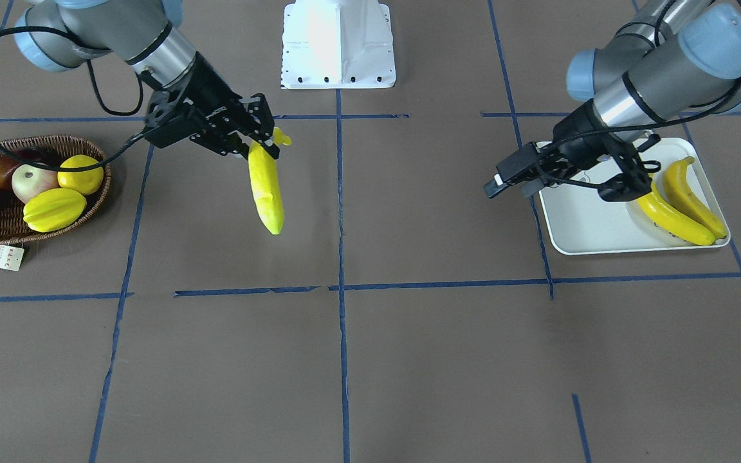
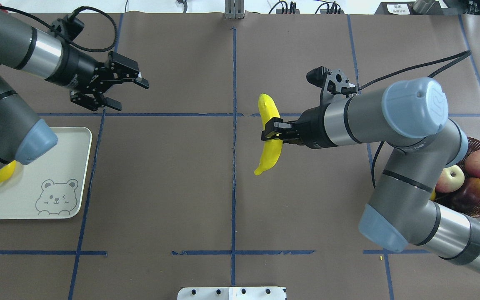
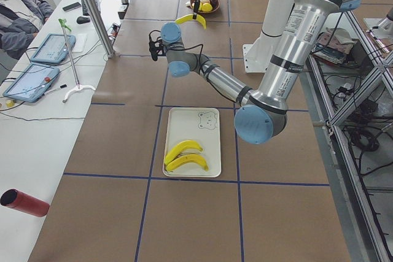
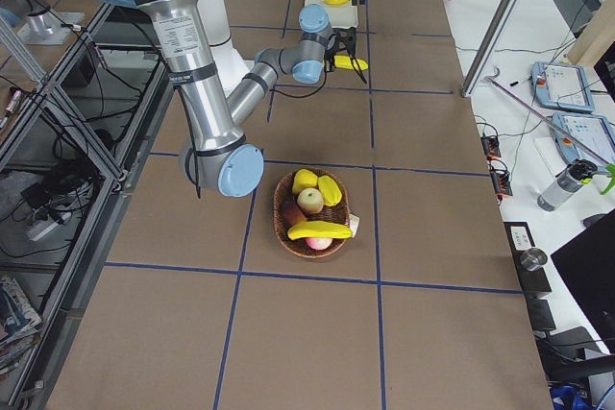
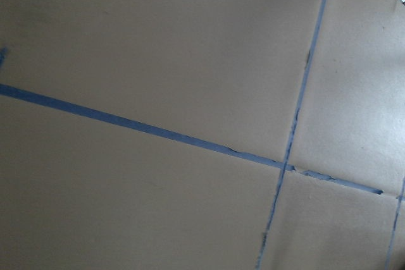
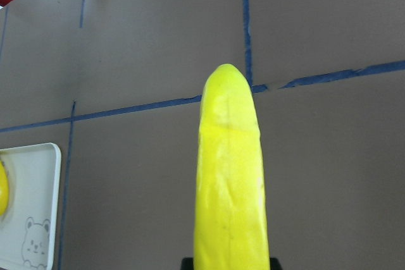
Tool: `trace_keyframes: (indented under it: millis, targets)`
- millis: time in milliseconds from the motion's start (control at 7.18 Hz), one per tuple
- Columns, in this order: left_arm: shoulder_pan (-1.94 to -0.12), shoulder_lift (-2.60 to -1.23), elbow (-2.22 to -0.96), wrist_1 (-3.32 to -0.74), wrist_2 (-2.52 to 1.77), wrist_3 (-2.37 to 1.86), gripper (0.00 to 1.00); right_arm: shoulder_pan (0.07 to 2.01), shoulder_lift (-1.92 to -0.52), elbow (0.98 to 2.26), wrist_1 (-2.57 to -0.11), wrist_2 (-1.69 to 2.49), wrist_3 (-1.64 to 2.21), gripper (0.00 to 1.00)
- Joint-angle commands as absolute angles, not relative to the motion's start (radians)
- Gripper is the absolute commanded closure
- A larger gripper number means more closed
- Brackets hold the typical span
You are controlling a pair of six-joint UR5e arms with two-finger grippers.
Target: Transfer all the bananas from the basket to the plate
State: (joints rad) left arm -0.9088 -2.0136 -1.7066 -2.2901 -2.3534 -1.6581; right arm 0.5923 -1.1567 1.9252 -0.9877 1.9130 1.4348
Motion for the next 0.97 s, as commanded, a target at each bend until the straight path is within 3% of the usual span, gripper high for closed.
trace_keyframes:
  millis: [0, 836]
  targets:
    - [-0.783, -2.08, -1.713, -2.292, -2.21, -1.777, 0.0, 0.52, -1.129, 1.895, -0.87, 1.812, 1.508, 0.92]
    - [-0.643, -2.161, -1.71, -2.29, -2.043, -1.93, 0.01, 0.448, -1.126, 1.884, -0.824, 1.733, 1.523, 0.92]
